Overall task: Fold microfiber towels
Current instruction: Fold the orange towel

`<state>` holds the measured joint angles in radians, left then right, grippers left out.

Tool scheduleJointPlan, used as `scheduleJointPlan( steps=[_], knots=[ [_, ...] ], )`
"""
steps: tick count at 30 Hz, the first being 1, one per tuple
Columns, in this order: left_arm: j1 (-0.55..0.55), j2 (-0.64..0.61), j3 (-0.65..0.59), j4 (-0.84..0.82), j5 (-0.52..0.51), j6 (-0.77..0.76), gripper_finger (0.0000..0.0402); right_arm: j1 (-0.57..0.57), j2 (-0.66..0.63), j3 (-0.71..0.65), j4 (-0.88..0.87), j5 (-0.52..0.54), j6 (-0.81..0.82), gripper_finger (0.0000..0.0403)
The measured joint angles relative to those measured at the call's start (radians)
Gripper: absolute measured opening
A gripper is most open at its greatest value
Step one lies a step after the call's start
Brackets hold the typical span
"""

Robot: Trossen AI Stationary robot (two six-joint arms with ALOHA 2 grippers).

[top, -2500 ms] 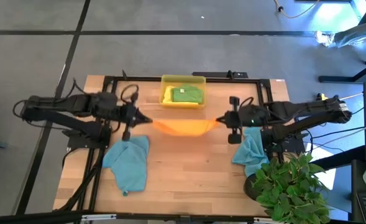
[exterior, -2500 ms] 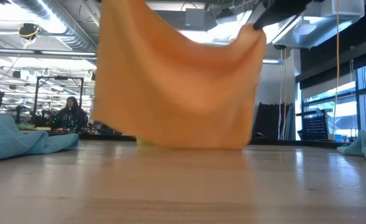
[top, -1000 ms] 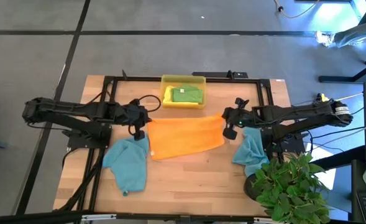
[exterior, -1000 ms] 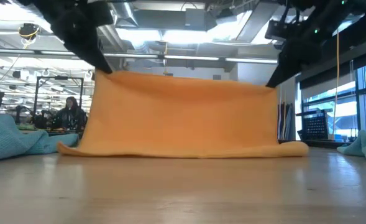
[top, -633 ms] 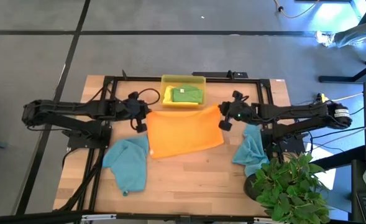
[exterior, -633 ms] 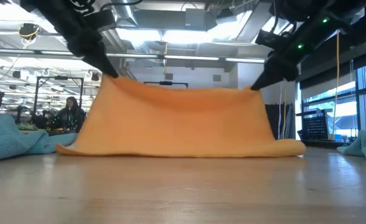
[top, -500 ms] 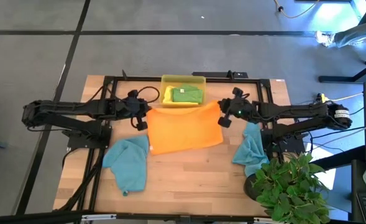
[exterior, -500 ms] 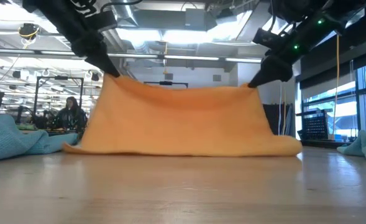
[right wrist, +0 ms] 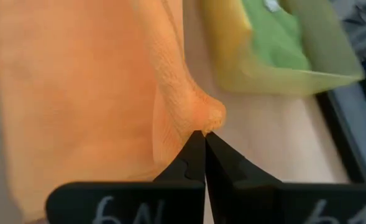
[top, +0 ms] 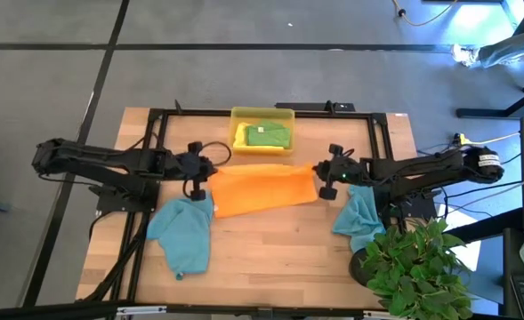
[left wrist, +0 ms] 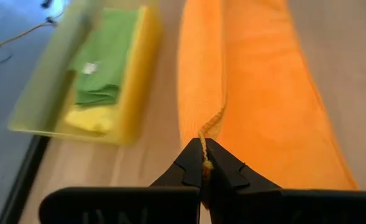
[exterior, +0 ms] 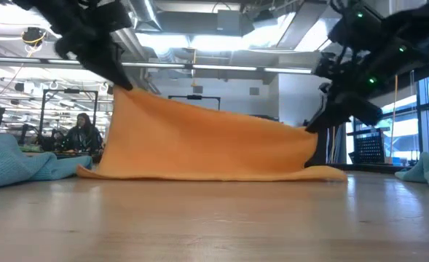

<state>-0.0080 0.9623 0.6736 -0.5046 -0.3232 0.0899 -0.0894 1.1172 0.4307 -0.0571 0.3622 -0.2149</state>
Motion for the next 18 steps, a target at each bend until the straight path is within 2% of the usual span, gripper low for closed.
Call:
scheduleJointPlan(
  steps=[5, 12, 18],
  knots=[
    [-0.082, 0.0, -0.079, 0.027, 0.018, 0.0, 0.0, 0.052, 0.0, -0.061, 0.123, -0.079, -0.001, 0.0],
    [-0.147, 0.001, -0.214, 0.197, 0.056, -0.027, 0.0, 0.103, 0.0, -0.096, 0.132, -0.114, 0.0, 0.0],
    [-0.158, 0.0, -0.262, 0.263, 0.057, -0.029, 0.0, 0.108, 0.0, -0.137, 0.139, -0.156, 0.008, 0.0005]
  ],
)
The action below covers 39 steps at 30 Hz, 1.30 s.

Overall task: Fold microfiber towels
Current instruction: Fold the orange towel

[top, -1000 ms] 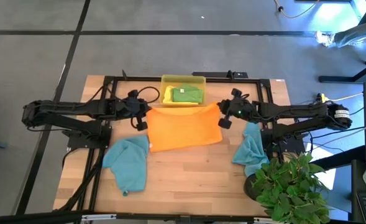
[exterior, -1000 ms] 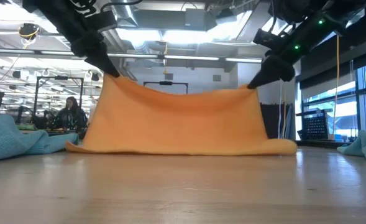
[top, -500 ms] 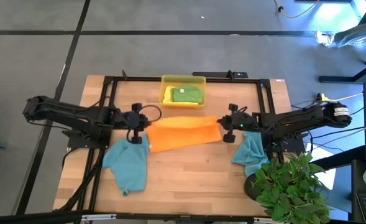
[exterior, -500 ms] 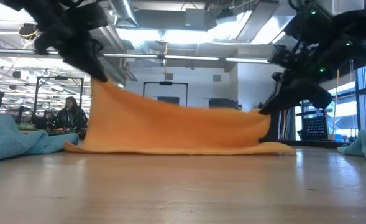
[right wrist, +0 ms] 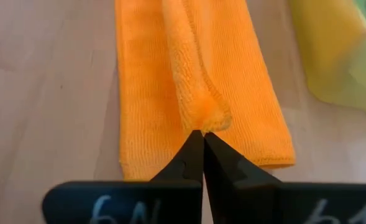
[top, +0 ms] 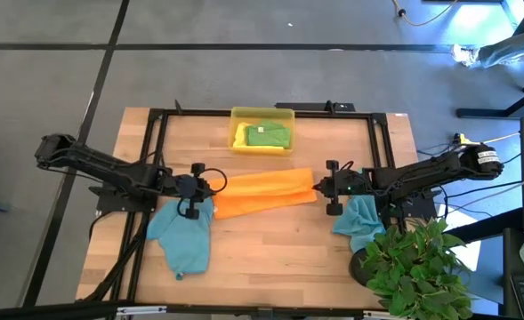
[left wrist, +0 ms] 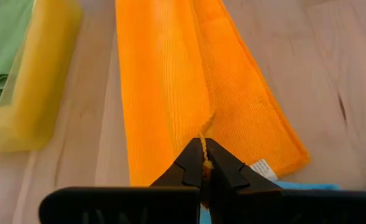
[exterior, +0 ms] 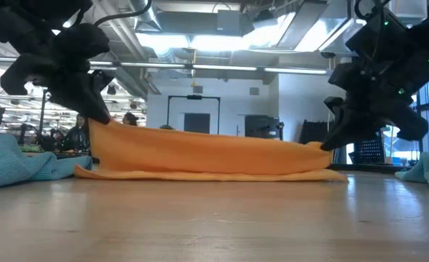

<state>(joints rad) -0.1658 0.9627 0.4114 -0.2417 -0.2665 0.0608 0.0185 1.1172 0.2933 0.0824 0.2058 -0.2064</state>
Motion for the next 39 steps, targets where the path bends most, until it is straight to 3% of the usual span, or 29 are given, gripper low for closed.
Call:
scheduleJointPlan(
  steps=[6, 12, 19, 22, 29, 35, 39],
  knots=[
    [0.004, 0.0, -0.028, 0.055, 0.078, 0.001, 0.0, 0.0, 0.0, -0.019, 0.044, -0.044, 0.015, 0.0027],
    [0.004, 0.0, -0.03, 0.076, 0.155, 0.0, 0.0012, 0.0, 0.0, -0.02, 0.068, -0.13, 0.015, 0.0079],
    [0.004, 0.0, -0.03, 0.115, 0.157, 0.0, 0.0058, 0.0, 0.0, -0.02, 0.07, -0.124, 0.024, 0.0142],
    [0.003, 0.0, -0.021, 0.13, 0.157, 0.002, 0.0072, 0.0, 0.0, -0.02, 0.076, -0.071, 0.049, 0.0154],
    [0.028, 0.0, 0.007, 0.184, 0.129, 0.007, 0.008, -0.019, 0.0, -0.02, 0.106, 0.083, 0.124, 0.0157],
    [0.054, 0.08, 0.009, 0.228, 0.132, -0.034, 0.008, -0.122, 0.0, -0.008, 0.141, -0.034, 0.124, 0.0134],
    [0.071, 0.181, 0.009, 0.254, 0.137, -0.073, 0.008, -0.19, 0.0, 0.032, 0.109, -0.106, 0.073, 0.0087]
  ],
)
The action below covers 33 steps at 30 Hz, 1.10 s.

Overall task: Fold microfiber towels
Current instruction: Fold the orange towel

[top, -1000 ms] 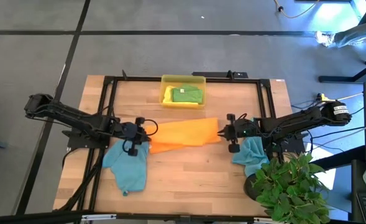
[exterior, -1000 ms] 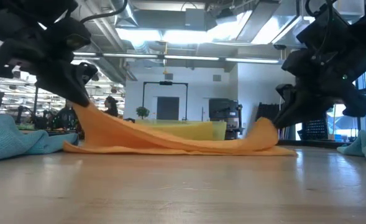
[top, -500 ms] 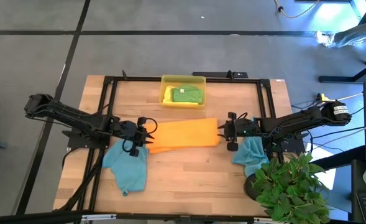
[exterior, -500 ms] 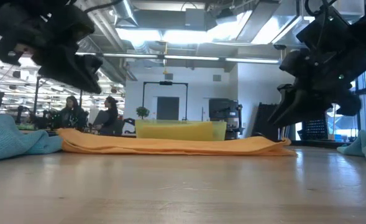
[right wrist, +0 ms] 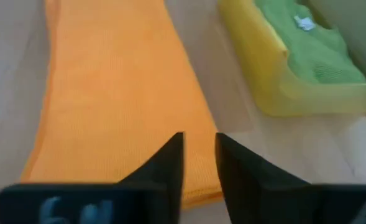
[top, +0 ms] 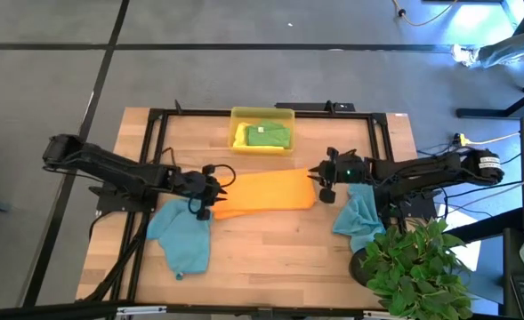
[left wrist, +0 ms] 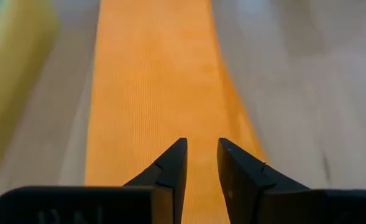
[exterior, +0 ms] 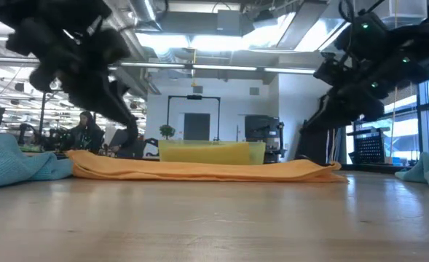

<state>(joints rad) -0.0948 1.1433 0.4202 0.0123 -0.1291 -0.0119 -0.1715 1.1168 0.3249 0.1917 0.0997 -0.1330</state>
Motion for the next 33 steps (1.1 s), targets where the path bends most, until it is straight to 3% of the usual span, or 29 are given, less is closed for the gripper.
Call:
scheduleJointPlan(
  steps=[5, 12, 18, 33],
  knots=[
    [0.021, 0.11, 0.004, 0.026, 0.076, -0.036, 0.0078, -0.04, 0.032, 0.077, -0.112, -0.08, -0.074, 0.001],
    [0.02, 0.204, 0.096, -0.017, 0.102, -0.052, 0.0009, -0.066, 0.233, 0.229, -0.253, -0.072, -0.124, 0.0005],
    [0.02, 0.272, 0.137, -0.072, 0.103, -0.12, 0.0001, -0.138, 0.373, 0.338, -0.311, -0.073, -0.143, 0.0006],
    [0.095, 0.371, 0.141, -0.095, 0.099, -0.132, 0.0002, -0.163, 0.413, 0.374, -0.518, -0.12, -0.162, 0.0002]
  ],
)
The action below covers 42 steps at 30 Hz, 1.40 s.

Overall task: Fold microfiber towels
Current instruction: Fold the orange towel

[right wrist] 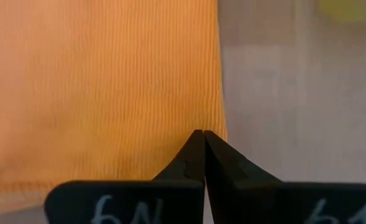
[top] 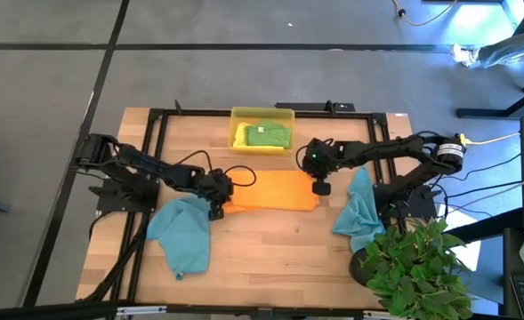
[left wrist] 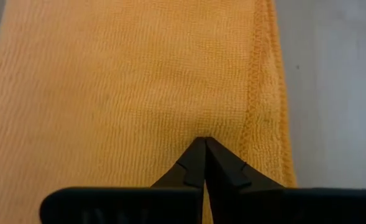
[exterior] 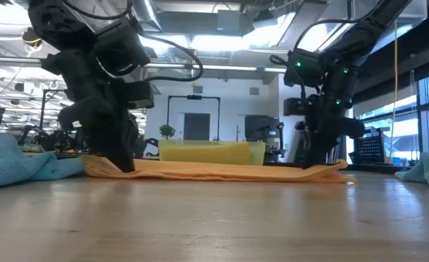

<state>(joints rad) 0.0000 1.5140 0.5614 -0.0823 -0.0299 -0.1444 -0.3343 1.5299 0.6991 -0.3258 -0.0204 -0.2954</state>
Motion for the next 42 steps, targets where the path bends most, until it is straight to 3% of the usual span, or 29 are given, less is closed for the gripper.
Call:
scheduleJointPlan(
  steps=[11, 23, 31, 37, 42],
  knots=[
    [0.103, 0.003, -0.004, 0.031, -0.016, 0.203, 0.0006, 0.113, -0.003, 0.0, -0.181, 0.009, 0.111, 0.0001],
    [0.158, 0.005, 0.107, 0.038, -0.067, 0.282, 0.0054, 0.339, 0.001, -0.003, -0.15, -0.2, 0.276, 0.0001],
    [0.091, 0.004, 0.215, -0.025, -0.064, 0.286, 0.0066, 0.468, 0.002, 0.003, 0.028, -0.461, 0.352, 0.0007],
    [-0.01, 0.004, 0.225, -0.054, -0.054, 0.278, 0.0061, 0.479, 0.001, 0.06, 0.015, -0.378, 0.237, 0.0009],
    [-0.067, 0.003, 0.225, -0.146, -0.08, 0.218, 0.0059, 0.419, 0.003, 0.101, 0.085, -0.167, 0.155, 0.0008]
  ],
)
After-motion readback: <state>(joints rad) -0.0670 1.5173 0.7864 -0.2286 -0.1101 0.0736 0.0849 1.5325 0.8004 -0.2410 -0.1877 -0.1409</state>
